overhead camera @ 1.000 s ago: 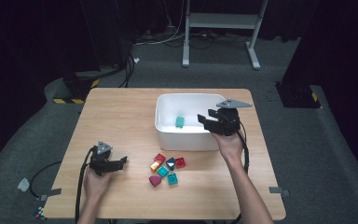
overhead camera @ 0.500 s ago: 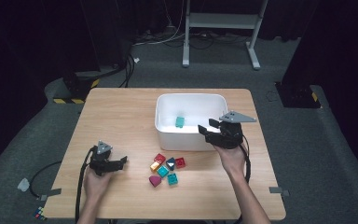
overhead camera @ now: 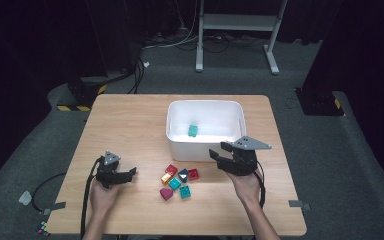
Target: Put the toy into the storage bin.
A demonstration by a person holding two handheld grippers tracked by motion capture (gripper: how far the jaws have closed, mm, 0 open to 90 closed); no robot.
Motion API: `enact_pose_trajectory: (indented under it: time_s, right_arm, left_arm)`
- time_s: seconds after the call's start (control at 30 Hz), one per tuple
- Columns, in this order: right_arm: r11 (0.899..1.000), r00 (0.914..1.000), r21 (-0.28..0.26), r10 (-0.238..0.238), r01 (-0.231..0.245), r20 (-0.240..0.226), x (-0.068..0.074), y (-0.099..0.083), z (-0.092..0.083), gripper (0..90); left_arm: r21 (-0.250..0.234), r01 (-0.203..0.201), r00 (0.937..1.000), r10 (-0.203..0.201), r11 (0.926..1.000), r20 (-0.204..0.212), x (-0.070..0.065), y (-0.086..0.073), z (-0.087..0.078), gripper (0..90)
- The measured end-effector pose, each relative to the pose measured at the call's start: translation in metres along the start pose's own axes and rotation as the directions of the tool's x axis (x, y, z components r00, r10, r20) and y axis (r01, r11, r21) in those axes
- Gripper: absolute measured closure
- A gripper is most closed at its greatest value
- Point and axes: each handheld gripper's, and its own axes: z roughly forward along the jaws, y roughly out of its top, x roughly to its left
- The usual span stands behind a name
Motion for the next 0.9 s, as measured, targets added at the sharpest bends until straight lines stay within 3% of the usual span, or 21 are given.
enact_pose_trajectory:
  time_s: [0.47,0.7,0.9]
  right_arm:
    - [0.998,1.0000,0.057,0.003,-0.003,0.000,0.013,-0.039,0.022,44.5]
    - [0.992,0.9999,0.126,-0.007,0.008,-0.007,0.019,-0.058,0.038,43.9]
    - [0.990,0.9999,0.144,-0.003,0.005,-0.015,0.022,-0.066,0.049,43.7]
  left_arm:
    - [0.000,0.000,1.0000,0.000,1.0000,-0.001,0.000,0.000,0.000,17.1]
    - [0.000,-0.001,1.0000,0.001,1.0000,-0.001,0.000,0.000,0.000,17.1]
    - [-0.001,-0.001,1.0000,0.001,1.0000,0.000,0.000,0.000,0.000,17.1]
